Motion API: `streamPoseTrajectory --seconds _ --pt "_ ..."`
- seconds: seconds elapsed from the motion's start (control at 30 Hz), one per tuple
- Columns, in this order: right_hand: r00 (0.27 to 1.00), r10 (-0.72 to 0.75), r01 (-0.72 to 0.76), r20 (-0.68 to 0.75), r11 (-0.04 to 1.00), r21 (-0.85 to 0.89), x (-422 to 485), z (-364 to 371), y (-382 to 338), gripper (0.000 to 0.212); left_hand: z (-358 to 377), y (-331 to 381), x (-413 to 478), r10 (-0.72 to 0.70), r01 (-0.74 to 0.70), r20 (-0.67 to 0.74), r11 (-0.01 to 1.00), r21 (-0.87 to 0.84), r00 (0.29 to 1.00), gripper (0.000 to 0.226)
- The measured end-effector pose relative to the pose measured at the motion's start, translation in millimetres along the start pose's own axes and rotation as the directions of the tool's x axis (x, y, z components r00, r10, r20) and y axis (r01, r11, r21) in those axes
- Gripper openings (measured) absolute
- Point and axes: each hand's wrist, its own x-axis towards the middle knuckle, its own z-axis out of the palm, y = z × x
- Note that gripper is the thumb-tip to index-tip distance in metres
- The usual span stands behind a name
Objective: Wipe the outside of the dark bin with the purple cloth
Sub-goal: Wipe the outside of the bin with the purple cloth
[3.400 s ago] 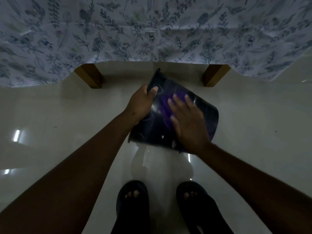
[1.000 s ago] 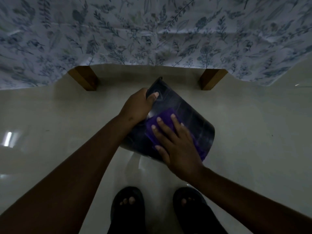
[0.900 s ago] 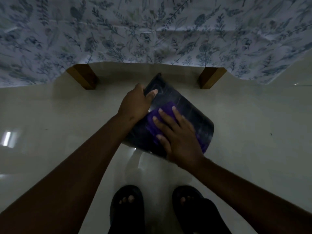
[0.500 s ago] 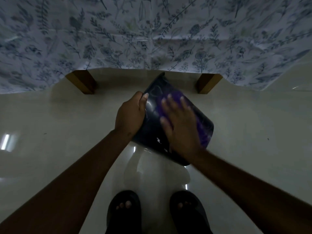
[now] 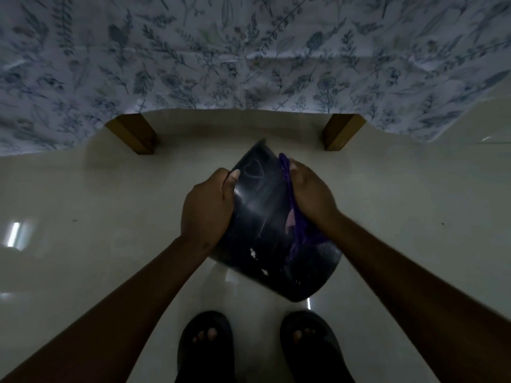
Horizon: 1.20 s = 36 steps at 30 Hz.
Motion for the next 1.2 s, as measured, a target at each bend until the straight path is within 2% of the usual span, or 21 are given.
streamPoseTrajectory --seconds 0.07,0.13,0.17,0.23,0.3,0.37,0.43,0.5,0.6,0.67,0.73,0.8,0.87,0.93,0.97,1.0,1.03,1.07,1.1,1.13,1.2 --pt "0.986 -0.127 0.108 -0.104 0.979 -0.174 -44.9 21.8 -0.2 0.055 1.1 1.3 5.1 -0.004 0.003 0.014 0.998 0.057 1.000 0.040" --pt "0.964 -0.258 0.214 -0.060 0.893 -0.396 -84.9 39.1 -6.4 0.064 4.0 7.8 15.8 -0.007 0.004 0.039 0.997 0.078 0.999 0.040" --pt "0.953 -0.300 0.247 -0.049 0.857 -0.453 -95.3 44.8 -7.8 0.065 5.5 11.9 20.9 0.003 -0.006 0.046 0.997 0.071 0.999 0.041" --pt "0.940 -0.331 0.264 -0.079 0.855 -0.446 -88.9 42.8 -8.7 0.065 6.9 17.2 24.9 0.012 -0.013 0.044 1.000 0.020 0.999 0.041" --pt "0.937 -0.312 0.237 -0.155 0.897 -0.373 -59.8 32.4 -9.3 0.059 5.8 15.6 19.9 0.000 0.001 0.033 0.999 -0.034 0.999 0.041" --pt "0.956 -0.206 0.151 -0.208 0.956 -0.250 -20.8 18.3 -8.0 0.051 3.2 10.2 9.6 -0.007 0.008 0.031 0.999 -0.050 1.000 0.042" --pt "0.992 -0.010 -0.008 -0.124 0.990 -0.141 13.4 10.0 -6.5 0.055 0.0 6.5 5.0 -0.019 0.021 0.050 0.998 -0.053 0.999 0.043" --pt "0.992 0.065 -0.078 -0.109 0.991 -0.110 20.1 11.0 -9.8 0.058 -1.5 5.2 12.2 -0.055 0.058 0.079 0.998 -0.027 0.995 0.044" --pt "0.976 -0.073 0.031 -0.205 0.979 -0.200 -30.8 26.5 -11.4 0.064 1.9 10.8 30.3 -0.074 0.067 0.147 0.996 0.055 0.986 0.045" --pt "0.970 -0.224 0.174 -0.096 0.914 -0.365 -80.9 42.3 -5.7 0.064 6.3 15.5 40.8 -0.064 0.048 0.164 0.994 0.101 0.984 0.044" --pt "0.938 -0.348 0.301 0.009 0.800 -0.519 -111.2 53.9 3.8 0.068 8.8 18.8 46.0 -0.033 0.018 0.148 0.995 0.102 0.988 0.044" --pt "0.921 -0.390 0.339 0.024 0.768 -0.543 -112.8 55.8 9.4 0.068 10.0 20.3 46.6 -0.004 -0.004 0.146 0.998 0.056 0.989 0.043" --pt "0.933 -0.360 0.312 -0.009 0.821 -0.478 -96.8 46.9 7.0 0.065 8.6 19.6 43.7 -0.010 0.009 0.148 1.000 0.004 0.989 0.041" --pt "0.948 -0.291 0.219 -0.130 0.891 -0.398 -66.6 33.8 5.9 0.060 6.3 18.2 39.5 -0.016 0.017 0.140 1.000 -0.007 0.990 0.040" --pt "0.959 -0.222 0.162 -0.176 0.939 -0.303 -45.0 23.7 6.4 0.057 5.1 17.2 37.1 -0.010 0.010 0.136 1.000 -0.005 0.991 0.040" --pt "0.980 -0.117 0.084 -0.161 0.977 -0.198 -21.7 12.8 8.6 0.054 4.4 15.4 34.7 -0.005 0.005 0.134 1.000 -0.003 0.991 0.040" --pt "0.997 0.003 -0.011 -0.079 0.995 -0.104 -0.2 3.4 10.2 0.053 3.6 13.3 32.9 -0.008 0.008 0.136 1.000 -0.002 0.991 0.040" --pt "0.996 0.091 -0.091 0.017 0.995 -0.045 16.1 -2.3 11.2 0.053 2.9 10.6 32.0 -0.020 0.021 0.143 1.000 -0.002 0.989 0.040" --pt "0.989 0.139 -0.138 0.053 0.990 -0.024 23.2 -3.4 11.4 0.054 2.0 8.3 31.9 -0.036 0.036 0.156 0.999 0.001 0.987 0.040" --pt "0.989 0.145 -0.144 0.023 0.989 -0.038 20.8 -0.2 10.5 0.055 1.9 6.1 33.2 -0.045 0.044 0.171 0.999 0.011 0.984 0.041" --pt "0.993 0.034 -0.048 -0.114 0.991 -0.127 -13.1 15.1 7.9 0.057 3.5 5.2 38.9 -0.047 0.037 0.201 0.998 0.053 0.979 0.042"
